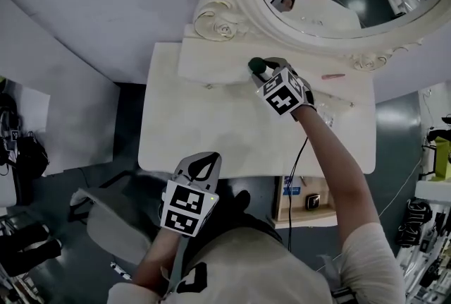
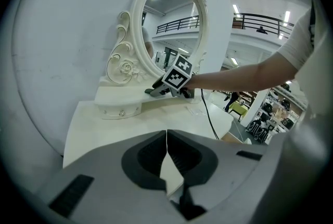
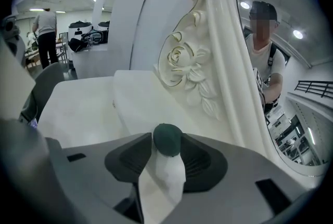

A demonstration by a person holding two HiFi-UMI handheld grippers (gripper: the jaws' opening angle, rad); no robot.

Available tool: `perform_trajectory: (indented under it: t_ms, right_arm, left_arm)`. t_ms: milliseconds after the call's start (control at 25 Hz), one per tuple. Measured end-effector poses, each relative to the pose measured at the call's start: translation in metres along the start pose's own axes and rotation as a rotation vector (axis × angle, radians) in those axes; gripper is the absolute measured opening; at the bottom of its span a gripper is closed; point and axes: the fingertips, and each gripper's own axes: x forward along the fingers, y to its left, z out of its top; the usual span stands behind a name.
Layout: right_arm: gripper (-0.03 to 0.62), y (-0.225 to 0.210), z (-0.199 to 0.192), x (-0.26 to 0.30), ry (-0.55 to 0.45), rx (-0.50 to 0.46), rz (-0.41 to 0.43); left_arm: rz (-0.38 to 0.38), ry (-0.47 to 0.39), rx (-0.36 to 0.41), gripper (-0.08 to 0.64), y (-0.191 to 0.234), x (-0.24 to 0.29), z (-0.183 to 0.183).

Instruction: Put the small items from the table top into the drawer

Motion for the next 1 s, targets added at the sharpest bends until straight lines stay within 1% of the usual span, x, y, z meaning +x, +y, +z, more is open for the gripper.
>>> perform_trajectory:
  t_ms: [160,280,480,680,760,920,1000]
  right_arm:
    - [0.166,0.0007,-0.0001,0.0040,0.007,-0.004,0.025]
    - [0.166,0.0001,-0.0007,0.0046,0.005,0.011,0.058]
    - [0.166,0.0003,-0.0028,0.0081,-0.014,0.090,0.120]
    - [0.164,-0.0025,-0.0061,0.0087,-0.032,0.150,0.155]
    - [0.160,-0.0009,-0.0055,0.0082,-0.034,0.141,0.162]
    - [0.117,0.0055,-0.0043,0.0073,-0.024,0.115,0.175]
    - [0.099,0.0061,-0.0039,0.0074,-0.020,0.104,0.162]
  left_arm:
    - [-0.002,-0.001,-0.009,0.057,0.0063,0.0003,0.0013]
    - [-0.006,0.000,-0.011,0.057,0.0078,0.0008,0.0018]
    - [-0.018,0.007,-0.008,0.057,0.0072,0.0021,-0.0004]
    - [-0.015,0.015,-0.014,0.057,0.0083,-0.0012,-0.0020]
    - [-0.017,0.016,-0.015,0.057,0.0078,-0.0021,-0.0034]
    - [-0.026,0.013,-0.008,0.057,0.0036,-0.0025,-0.0041]
    - [-0.026,0.011,-0.006,0.057,0.0031,-0.0034,-0.0029]
